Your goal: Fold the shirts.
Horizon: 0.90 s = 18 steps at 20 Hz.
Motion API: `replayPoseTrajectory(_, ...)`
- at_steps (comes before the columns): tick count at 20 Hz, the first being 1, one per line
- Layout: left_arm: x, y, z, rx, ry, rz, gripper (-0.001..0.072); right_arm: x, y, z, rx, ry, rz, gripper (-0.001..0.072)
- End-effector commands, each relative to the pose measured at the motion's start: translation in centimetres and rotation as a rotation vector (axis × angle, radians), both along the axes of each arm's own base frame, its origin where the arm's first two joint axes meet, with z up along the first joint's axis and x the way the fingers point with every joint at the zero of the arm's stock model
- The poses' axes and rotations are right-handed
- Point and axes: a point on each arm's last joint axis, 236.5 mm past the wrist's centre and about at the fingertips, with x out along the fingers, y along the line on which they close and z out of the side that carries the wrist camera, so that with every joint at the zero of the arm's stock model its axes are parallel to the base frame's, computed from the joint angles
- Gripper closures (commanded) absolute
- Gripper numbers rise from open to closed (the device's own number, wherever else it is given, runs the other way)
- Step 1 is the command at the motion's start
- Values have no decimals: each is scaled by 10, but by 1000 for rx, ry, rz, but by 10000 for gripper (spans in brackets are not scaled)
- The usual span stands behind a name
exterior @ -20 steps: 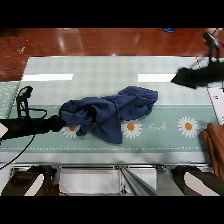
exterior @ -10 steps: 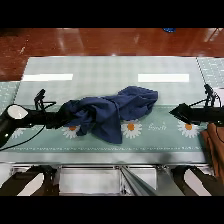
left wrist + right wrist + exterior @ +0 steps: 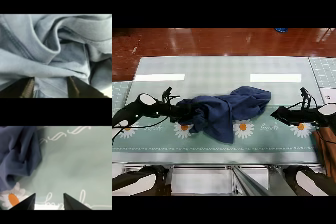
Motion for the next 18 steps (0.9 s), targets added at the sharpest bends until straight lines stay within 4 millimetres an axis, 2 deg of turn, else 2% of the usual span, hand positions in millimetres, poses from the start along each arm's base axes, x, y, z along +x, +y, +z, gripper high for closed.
replayPoseTrajectory(1, 9, -9, -7, 6, 6, -38, 457, 7, 6, -11, 19, 12, -16, 305)
replayPoseTrajectory(2, 13, -9, -6, 6, -8, -55, 694, 6, 6, -12, 17, 11, -12, 305)
replayPoseTrajectory(7, 30, -15, 15, -2, -85, -130, 690, 8, 5, -12, 7, -3, -3, 305)
replayPoseTrajectory(10, 40, -16, 25, -4, -114, -131, 690, 17, 1, -12, -2, -26, -29, 305)
replayPoseTrajectory(13, 42, -16, 26, -4, -119, -131, 690, 31, 1, -17, 21, -10, -46, 305)
replayPoseTrajectory(15, 42, -16, 26, -4, -119, -131, 690, 46, 10, -18, 83, -2, -55, 305)
replayPoseTrajectory(18, 42, -16, 26, -4, -119, -131, 690, 73, 35, -13, 168, -32, -33, 305)
